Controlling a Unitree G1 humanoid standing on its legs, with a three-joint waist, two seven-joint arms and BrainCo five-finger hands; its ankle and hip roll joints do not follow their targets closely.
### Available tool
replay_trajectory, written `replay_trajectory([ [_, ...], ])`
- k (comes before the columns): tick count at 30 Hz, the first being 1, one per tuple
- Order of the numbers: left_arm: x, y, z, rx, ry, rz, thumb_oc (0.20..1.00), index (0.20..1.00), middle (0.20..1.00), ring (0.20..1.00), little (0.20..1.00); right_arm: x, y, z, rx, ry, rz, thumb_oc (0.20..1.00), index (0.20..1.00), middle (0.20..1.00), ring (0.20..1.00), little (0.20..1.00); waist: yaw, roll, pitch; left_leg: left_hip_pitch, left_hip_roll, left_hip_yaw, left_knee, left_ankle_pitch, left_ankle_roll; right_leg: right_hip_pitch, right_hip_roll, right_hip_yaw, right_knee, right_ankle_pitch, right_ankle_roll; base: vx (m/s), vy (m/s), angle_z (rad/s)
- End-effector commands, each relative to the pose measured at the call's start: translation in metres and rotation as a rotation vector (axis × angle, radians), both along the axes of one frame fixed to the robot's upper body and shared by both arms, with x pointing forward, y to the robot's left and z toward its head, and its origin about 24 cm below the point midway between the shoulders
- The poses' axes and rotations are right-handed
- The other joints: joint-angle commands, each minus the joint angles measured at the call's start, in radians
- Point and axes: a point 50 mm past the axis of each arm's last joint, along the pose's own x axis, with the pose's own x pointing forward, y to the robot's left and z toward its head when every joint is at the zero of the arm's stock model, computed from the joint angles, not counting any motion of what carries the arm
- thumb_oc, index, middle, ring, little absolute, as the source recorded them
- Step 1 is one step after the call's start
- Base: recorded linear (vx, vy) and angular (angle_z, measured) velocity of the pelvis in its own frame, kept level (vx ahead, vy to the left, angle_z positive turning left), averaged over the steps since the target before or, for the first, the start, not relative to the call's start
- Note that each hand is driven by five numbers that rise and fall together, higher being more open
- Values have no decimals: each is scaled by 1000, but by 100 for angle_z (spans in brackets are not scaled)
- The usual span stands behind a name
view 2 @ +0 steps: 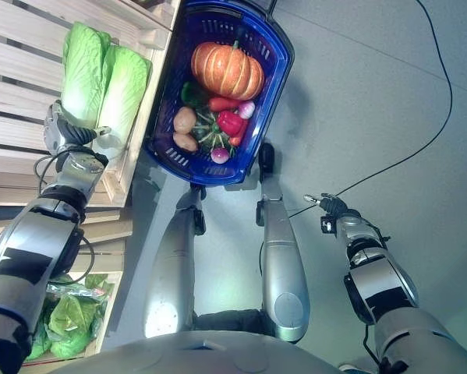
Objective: Pick up fruits and vegetables into the basket
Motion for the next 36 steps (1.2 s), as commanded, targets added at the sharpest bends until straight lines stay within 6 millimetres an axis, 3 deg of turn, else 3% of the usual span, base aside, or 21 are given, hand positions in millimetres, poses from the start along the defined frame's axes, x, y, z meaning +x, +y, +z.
replay_trajectory([
  [1, -16, 25, -10, -9, 76, 101, 1000, 1000, 1000, 1000, 1000, -15, -21, -5, -29, 49, -36, 1000, 1000, 1000, 1000, 1000, 5, 1, -28, -49, -30, -6, 17, -11, 8, -4, 71, -26, 151, -170, 1, 0, 0, 0],
  [16, -23, 33, -10, -11, 125, 200, 1000, 1000, 1000, 1000, 1000, -9, -17, -1, -20, 27, -34, 1000, 1000, 1000, 1000, 1000, 10, -12, -28, -84, -28, -17, 20, -6, 3, -39, 74, -31, 154, -167, 1, 0, 0, 0],
  [25, -22, 29, -16, 10, 182, 192, 1000, 1000, 1000, 1000, 1000, -6, -17, 2, -17, 17, -31, 1000, 1000, 1000, 1000, 1000, 10, -17, -28, -96, -28, -20, 13, -3, 3, -53, 76, -32, 147, -161, 4, 0, 0, -2],
  [27, -21, 28, -17, 13, 196, 173, 636, 636, 636, 636, 636, -6, -17, 2, -18, 15, -29, 1000, 1000, 1000, 1000, 1000, 10, -17, -28, -98, -29, -21, 14, -3, 2, -55, 76, -33, 145, -158, 4, 0, 0, 0],
  [28, -20, 27, -17, 16, 200, 163, 539, 539, 539, 539, 539, -5, -17, 3, -18, 14, -29, 1000, 1000, 1000, 1000, 1000, 10, -17, -28, -99, -30, -22, 15, -3, 2, -56, 76, -33, 145, -158, 4, 0, 0, 0],
  [29, -19, 26, -16, 18, 209, 149, 200, 200, 200, 200, 200, -5, -18, 3, -18, 12, -28, 1000, 1000, 1000, 1000, 1000, 10, -17, -28, -100, -30, -22, 14, -2, 2, -57, 76, -33, 145, -157, 4, 0, 0, 0],
  [36, -18, 23, -19, 1, 209, 117, 200, 200, 200, 200, 200, -4, -17, 4, -20, 6, -28, 1000, 1000, 1000, 1000, 1000, 9, -12, -28, -94, -33, -20, 4, 2, 2, -52, 75, -33, 135, -153, 5, 0, 0, 0],
])
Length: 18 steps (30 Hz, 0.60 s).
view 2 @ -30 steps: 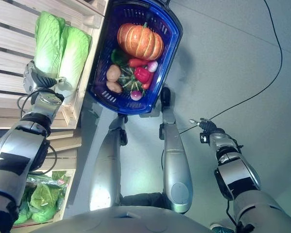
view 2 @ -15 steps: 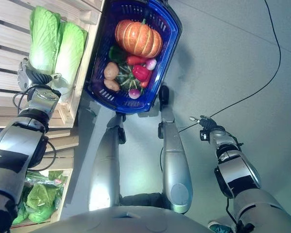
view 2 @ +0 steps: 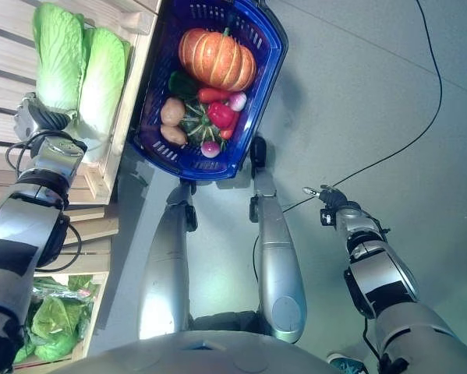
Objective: Pick up fruits and vegetables into the basket
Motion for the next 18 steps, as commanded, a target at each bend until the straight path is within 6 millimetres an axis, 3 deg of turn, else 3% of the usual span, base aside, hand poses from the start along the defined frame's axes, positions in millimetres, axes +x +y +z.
replay_trajectory([
  [1, -16, 1, -47, -75, 182, 14, 200, 200, 200, 200, 200, -15, -17, -7, -21, 39, -32, 1000, 1000, 1000, 1000, 1000, 4, 33, 3, 10, -38, 2, -50, 14, 12, 50, 60, -40, 91, -149, 6, 0, 0, 0],
  [13, -14, -2, -48, -130, 128, -12, 200, 200, 200, 200, 200, -13, -17, -6, -21, 33, -33, 1000, 1000, 1000, 1000, 1000, 8, 41, 3, 18, -41, 0, -63, 22, 11, 58, 59, -43, 83, -147, 5, 0, 0, 0],
  [18, -10, -6, -40, -219, -62, -39, 200, 200, 200, 200, 200, -16, -16, -9, -13, 30, -40, 1000, 1000, 1000, 1000, 1000, 11, 47, 3, 33, -43, -2, -71, 23, 12, 73, 59, -44, 81, -150, 5, 0, -7, 0],
])
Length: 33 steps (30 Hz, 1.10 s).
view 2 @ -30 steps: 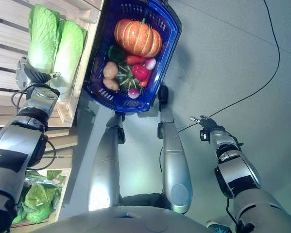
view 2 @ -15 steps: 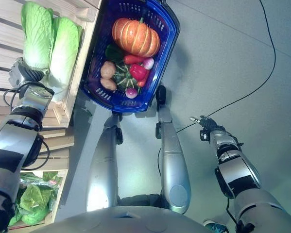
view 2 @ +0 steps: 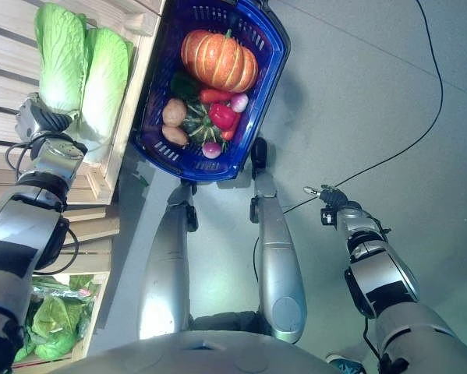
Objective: Pick up fruits and vegetables into the basket
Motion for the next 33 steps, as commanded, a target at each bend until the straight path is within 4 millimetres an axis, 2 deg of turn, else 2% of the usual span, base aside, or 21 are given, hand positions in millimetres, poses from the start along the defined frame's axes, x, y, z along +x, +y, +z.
replay_trajectory([
  [1, -9, -7, -35, -201, -47, -9, 200, 200, 200, 200, 200, -18, -17, -10, -13, 35, -42, 1000, 1000, 1000, 1000, 1000, 4, 47, 3, 21, -42, -2, -65, 21, 15, 61, 59, -45, 85, -151, 3, 1, -41, 1],
  [8, -9, -9, -17, -289, -359, -10, 200, 200, 200, 200, 200, -17, -16, -9, 27, -19, -82, 1000, 1000, 1000, 1000, 1000, 18, 51, 3, 40, -47, -11, -71, 23, 13, 87, 54, -51, 72, -149, 3, -1, -50, 2],
  [13, -11, -17, -7, -292, -539, -50, 200, 200, 200, 200, 200, -13, -17, -3, 58, -95, -126, 1000, 1000, 1000, 1000, 1000, 31, 52, 3, 60, -51, -18, -74, 13, 14, 107, 54, -54, 75, -161, 3, 10, -70, 2],
  [19, -8, -49, 17, -185, -720, -222, 200, 200, 200, 200, 200, 9, -14, 26, 137, -318, -174, 1000, 1000, 1000, 1000, 1000, 47, 54, 3, 81, -55, -23, -92, 11, 16, 128, 54, -62, 67, -159, 4, -8, -58, 4],
  [25, -7, -87, 36, 17, -731, -470, 200, 200, 200, 200, 200, 31, 4, 72, 207, -587, -155, 1000, 1000, 1000, 1000, 1000, 48, 53, 3, 82, -53, -15, -102, 17, 15, 131, 55, -67, 57, -146, 7, -19, -23, 0],
  [33, -6, -119, 60, 247, -718, -685, 200, 200, 200, 200, 200, 38, 25, 117, 250, -845, -103, 1000, 1000, 1000, 1000, 1000, 32, 62, 3, 86, -51, -2, -108, 16, 15, 131, 55, -66, 59, -145, 12, 0, 0, 0],
])
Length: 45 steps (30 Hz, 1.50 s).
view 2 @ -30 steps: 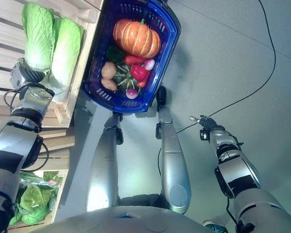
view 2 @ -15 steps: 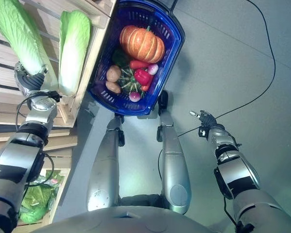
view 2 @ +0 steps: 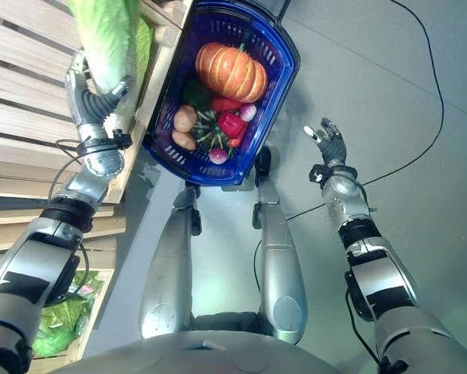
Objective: Pick up fruits and vegetables into the basket
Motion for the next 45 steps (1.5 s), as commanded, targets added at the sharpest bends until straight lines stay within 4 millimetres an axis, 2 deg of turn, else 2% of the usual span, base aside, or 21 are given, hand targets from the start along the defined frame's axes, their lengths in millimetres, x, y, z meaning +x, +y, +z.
replay_trajectory([
  [1, -5, -12, 30, 96, -135, -85, 200, 200, 200, 200, 200, -10, -16, 18, 9, -134, -55, 1000, 1000, 1000, 1000, 1000, -8, 58, -3, 10, -46, 16, -50, -1, 12, 57, 55, -54, 96, -141, 16, 0, 0, 0],
  [11, -11, -46, 40, 216, -127, -320, 200, 200, 200, 200, 200, -14, 8, 55, 14, -327, 54, 1000, 1000, 1000, 1000, 1000, -25, 76, -3, 16, -44, 29, -64, 3, 12, 58, 49, -50, 86, -136, 26, 4, 12, -1],
  [16, -18, -69, 46, 256, -106, -471, 200, 200, 200, 200, 200, -21, 34, 79, 17, -434, 189, 1000, 1000, 1000, 1000, 1000, -34, 78, -3, 24, -42, 38, -76, 7, 13, 63, 48, -45, 76, -132, 33, 2, 10, -2],
  [21, -25, -87, 48, 261, -107, -577, 200, 200, 200, 200, 200, -29, 53, 92, 38, -503, 301, 1000, 1000, 1000, 1000, 1000, -40, 75, -3, 28, -41, 42, -82, 10, 14, 67, 48, -41, 70, -128, 37, 0, 0, 0],
  [27, -31, -108, 48, 321, -98, -656, 200, 200, 200, 200, 200, -36, 82, 100, 80, -509, 465, 1000, 1000, 1000, 1000, 1000, -40, 66, -3, 32, -37, 46, -91, 13, 16, 70, 49, -38, 60, -122, 41, 0, 0, 0],
  [32, -32, -116, 44, 361, -49, -698, 200, 200, 200, 200, 200, -40, 97, 102, 96, -494, 565, 1000, 1000, 1000, 1000, 1000, -38, 62, -3, 35, -34, 47, -95, 16, 15, 72, 50, -38, 57, -118, 42, 0, 0, 0],
  [45, -36, -131, 36, 500, 42, -787, 200, 200, 200, 200, 200, -48, 113, 114, 156, -514, 702, 1000, 1000, 1000, 1000, 1000, -34, 54, -3, 33, -29, 53, -105, 22, 13, 71, 48, -44, 44, -107, 48, 0, 0, 0],
])
